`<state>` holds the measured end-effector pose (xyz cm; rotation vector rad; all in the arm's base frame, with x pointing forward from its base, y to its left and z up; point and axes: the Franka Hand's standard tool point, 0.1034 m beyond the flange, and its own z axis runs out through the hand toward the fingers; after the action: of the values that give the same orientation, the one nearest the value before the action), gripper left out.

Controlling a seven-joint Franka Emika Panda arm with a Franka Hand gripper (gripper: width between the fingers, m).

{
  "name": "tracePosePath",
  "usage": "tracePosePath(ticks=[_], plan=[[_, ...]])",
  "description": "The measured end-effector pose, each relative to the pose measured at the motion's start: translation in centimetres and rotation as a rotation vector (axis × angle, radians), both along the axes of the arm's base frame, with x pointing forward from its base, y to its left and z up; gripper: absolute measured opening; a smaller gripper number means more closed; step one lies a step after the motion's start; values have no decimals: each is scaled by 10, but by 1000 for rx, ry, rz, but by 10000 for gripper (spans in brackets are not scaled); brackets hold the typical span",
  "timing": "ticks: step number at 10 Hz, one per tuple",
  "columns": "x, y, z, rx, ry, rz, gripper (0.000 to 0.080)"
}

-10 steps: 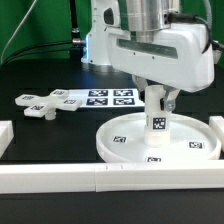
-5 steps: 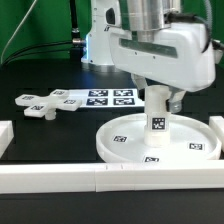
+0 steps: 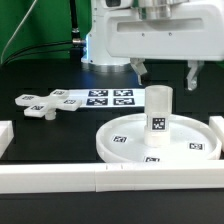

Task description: Assemble round table

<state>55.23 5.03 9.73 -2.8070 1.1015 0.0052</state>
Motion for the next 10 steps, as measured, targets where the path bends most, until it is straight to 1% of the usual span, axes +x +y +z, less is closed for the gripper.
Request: tracePosePath(ticks=[3,5,7,10], plan=[[0,1,-1,0,1,7,648],[-7,4,5,-34,-18,241,648],[-21,-4,5,-32,-24,357,648],[-22,-4,4,-38,-41,538,648]])
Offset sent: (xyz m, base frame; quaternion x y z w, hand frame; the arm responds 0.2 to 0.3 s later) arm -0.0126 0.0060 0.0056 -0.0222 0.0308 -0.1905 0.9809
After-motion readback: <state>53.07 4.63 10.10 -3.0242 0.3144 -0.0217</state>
